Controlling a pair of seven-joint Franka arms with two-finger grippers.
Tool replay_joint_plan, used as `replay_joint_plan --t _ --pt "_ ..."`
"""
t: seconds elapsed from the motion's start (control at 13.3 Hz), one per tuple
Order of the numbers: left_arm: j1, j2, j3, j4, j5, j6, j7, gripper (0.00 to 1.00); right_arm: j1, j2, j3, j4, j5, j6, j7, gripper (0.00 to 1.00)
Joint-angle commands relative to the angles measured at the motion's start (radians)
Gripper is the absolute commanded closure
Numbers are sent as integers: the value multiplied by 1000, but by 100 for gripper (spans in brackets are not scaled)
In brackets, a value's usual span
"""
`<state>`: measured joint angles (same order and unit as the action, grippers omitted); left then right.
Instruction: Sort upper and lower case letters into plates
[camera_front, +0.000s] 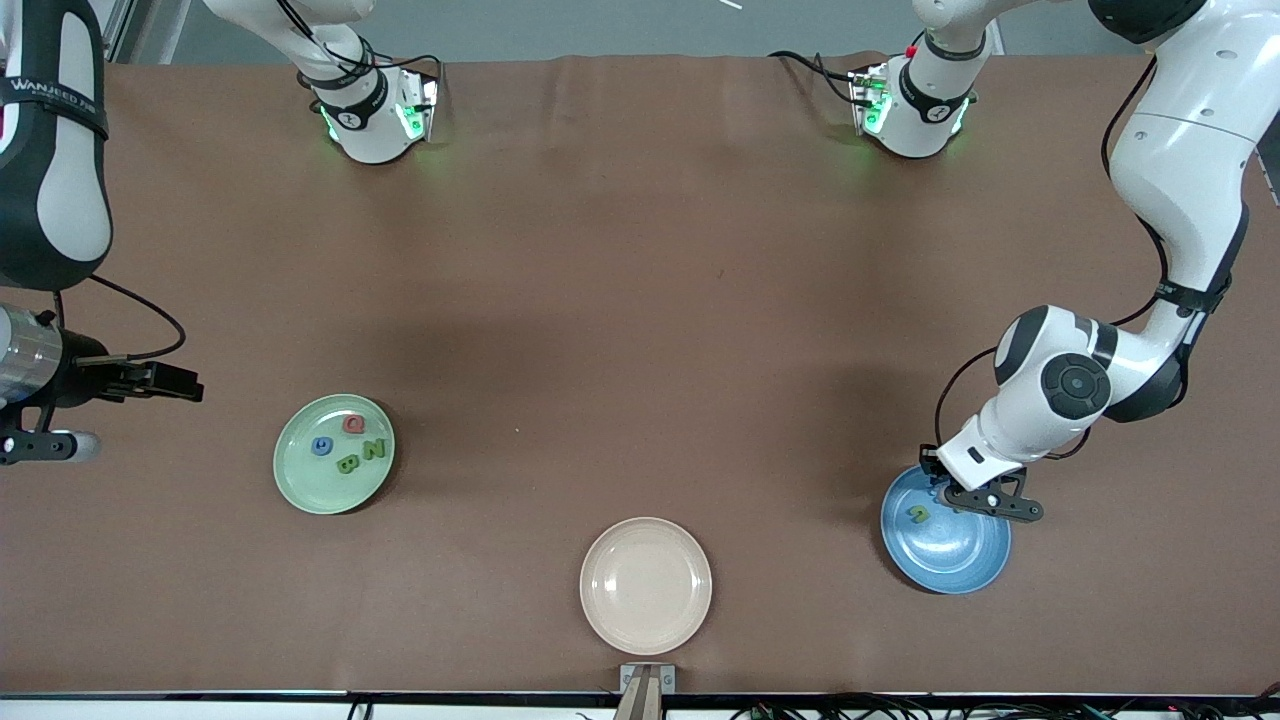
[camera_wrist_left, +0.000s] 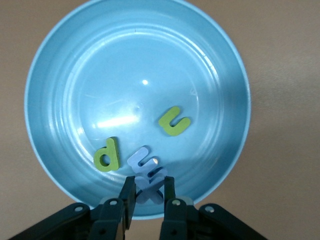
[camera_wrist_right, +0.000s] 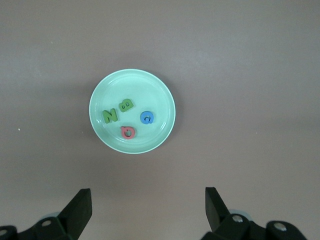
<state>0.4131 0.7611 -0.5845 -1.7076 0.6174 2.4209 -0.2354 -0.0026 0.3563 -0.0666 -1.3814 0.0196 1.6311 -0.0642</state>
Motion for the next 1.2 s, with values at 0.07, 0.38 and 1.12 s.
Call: replay_joint_plan --t 0.07,0.38,1.12 --pt "-4 20 28 17 28 40 14 92 -23 -59 13 -5 19 -75 0 0" --pt "-10 40 28 19 22 50 11 88 -28 -161 11 -108 19 -73 -3 0" --pt "7 -23 -29 51 15 -8 8 0 -20 -384 18 -370 16 30 -8 0"
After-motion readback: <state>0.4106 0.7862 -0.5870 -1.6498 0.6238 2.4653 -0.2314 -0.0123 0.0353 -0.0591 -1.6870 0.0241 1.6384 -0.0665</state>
